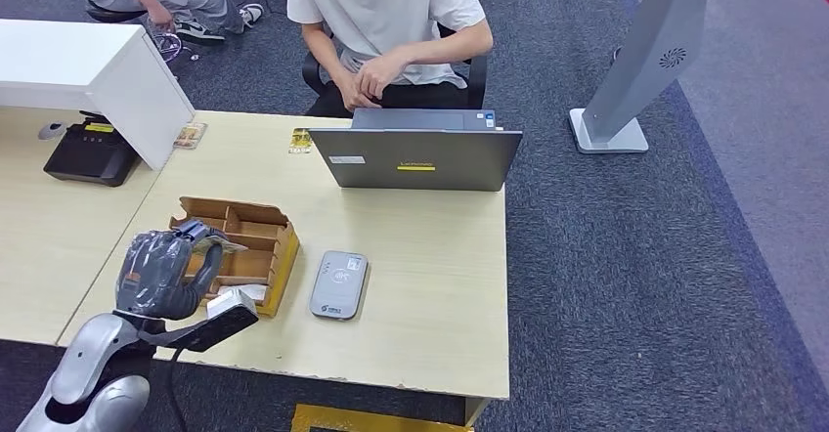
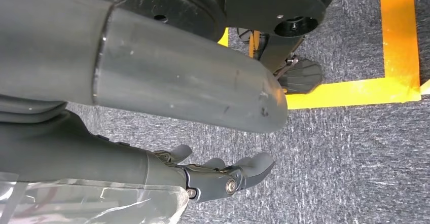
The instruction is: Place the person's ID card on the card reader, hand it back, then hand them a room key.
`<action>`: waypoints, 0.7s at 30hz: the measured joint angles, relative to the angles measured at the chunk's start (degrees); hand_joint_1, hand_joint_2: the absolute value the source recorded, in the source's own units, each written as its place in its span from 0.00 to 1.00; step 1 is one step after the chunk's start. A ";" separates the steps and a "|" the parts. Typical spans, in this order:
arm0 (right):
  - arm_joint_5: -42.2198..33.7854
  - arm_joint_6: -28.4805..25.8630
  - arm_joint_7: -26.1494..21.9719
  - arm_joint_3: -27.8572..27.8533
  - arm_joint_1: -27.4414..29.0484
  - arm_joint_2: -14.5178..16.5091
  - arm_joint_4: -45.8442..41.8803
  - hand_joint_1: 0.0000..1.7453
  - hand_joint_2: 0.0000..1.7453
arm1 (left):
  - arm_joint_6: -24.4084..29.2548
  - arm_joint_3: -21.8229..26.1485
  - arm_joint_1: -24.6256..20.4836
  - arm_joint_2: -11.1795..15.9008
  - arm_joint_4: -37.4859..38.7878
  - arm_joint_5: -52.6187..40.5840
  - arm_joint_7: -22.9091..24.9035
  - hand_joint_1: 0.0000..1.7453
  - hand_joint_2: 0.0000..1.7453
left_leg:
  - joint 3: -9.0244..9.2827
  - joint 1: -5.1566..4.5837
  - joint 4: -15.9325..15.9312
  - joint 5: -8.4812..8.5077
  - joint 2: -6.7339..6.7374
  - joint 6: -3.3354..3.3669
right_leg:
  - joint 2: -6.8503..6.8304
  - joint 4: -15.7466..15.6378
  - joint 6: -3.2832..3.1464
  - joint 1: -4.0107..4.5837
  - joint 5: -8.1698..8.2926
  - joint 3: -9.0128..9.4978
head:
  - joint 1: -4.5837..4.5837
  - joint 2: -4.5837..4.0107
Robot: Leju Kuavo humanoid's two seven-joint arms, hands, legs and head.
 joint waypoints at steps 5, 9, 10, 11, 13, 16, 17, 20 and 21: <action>-0.17 0.00 -0.05 -0.01 0.23 0.00 0.00 0.00 0.00 | 3.18 5.01 1.87 0.61 -6.90 2.74 -2.66 1.00 1.00 | 0.00 0.01 -0.01 0.00 -0.01 0.00 | -0.02 0.00 0.00 0.00 -0.01 -0.02 | 0.00 0.00; 0.54 0.06 0.42 0.23 0.17 0.00 -0.01 0.00 0.00 | 3.78 7.81 -0.35 0.66 -8.55 2.56 -3.04 1.00 1.00 | -0.01 0.01 0.00 0.04 -0.08 0.01 | -0.09 -0.01 0.00 0.00 0.01 -0.10 | -0.02 0.00; 1.06 0.10 0.82 0.50 0.06 0.00 -0.01 0.00 0.00 | 3.59 8.02 -2.50 0.66 -7.89 1.77 -2.71 1.00 1.00 | -0.06 0.02 0.01 0.10 -0.18 0.02 | -0.20 -0.01 0.00 0.01 0.02 -0.13 | 0.00 0.00; 1.68 0.14 1.29 0.90 -0.19 0.01 -0.02 0.00 0.00 | 3.29 8.09 -5.31 0.69 -6.74 0.83 -2.29 1.00 1.00 | -0.12 0.02 0.01 0.17 -0.30 0.02 | -0.31 -0.01 0.00 0.01 0.05 -0.14 | 0.04 0.00; 2.47 0.16 2.09 1.71 -0.95 0.03 -0.03 0.00 0.00 | 2.63 8.09 -11.19 0.78 -3.60 -0.52 -1.62 1.00 1.00 | -0.17 0.02 0.00 0.31 -0.40 -0.01 | -0.42 0.01 -0.05 0.01 0.16 -0.10 | 0.10 0.00; 3.40 0.27 2.90 2.72 -1.73 0.08 -0.06 0.00 0.00 | 2.45 7.89 -17.39 0.87 0.53 -2.58 -0.66 1.00 1.00 | -0.13 0.00 0.03 0.37 -0.24 -0.04 | -0.25 0.02 -0.09 0.01 0.30 -0.20 | 0.03 0.01; 3.98 0.40 3.31 3.18 -1.89 0.08 -0.07 0.00 0.00 | 2.65 7.63 -19.62 0.82 2.25 -4.30 0.05 1.00 1.00 | -0.18 0.01 0.04 0.42 -0.25 -0.05 | -0.25 0.02 -0.07 0.01 0.34 -0.25 | 0.03 0.01; 6.01 0.91 5.08 4.95 -3.00 0.17 -0.17 0.00 0.00 | 4.51 5.81 -28.89 0.50 10.89 -12.60 2.79 1.00 1.00 | -0.33 0.01 0.05 0.55 -0.29 -0.05 | -0.29 0.02 -0.05 0.01 0.43 -0.37 | 0.06 0.00; 6.59 1.07 5.73 5.57 -3.53 0.27 -0.23 0.00 0.00 | 5.32 4.91 -32.54 0.33 14.74 -15.50 3.54 1.00 1.00 | -0.35 0.01 0.05 0.58 -0.29 -0.04 | -0.28 0.03 -0.07 0.01 0.47 -0.40 | 0.07 0.00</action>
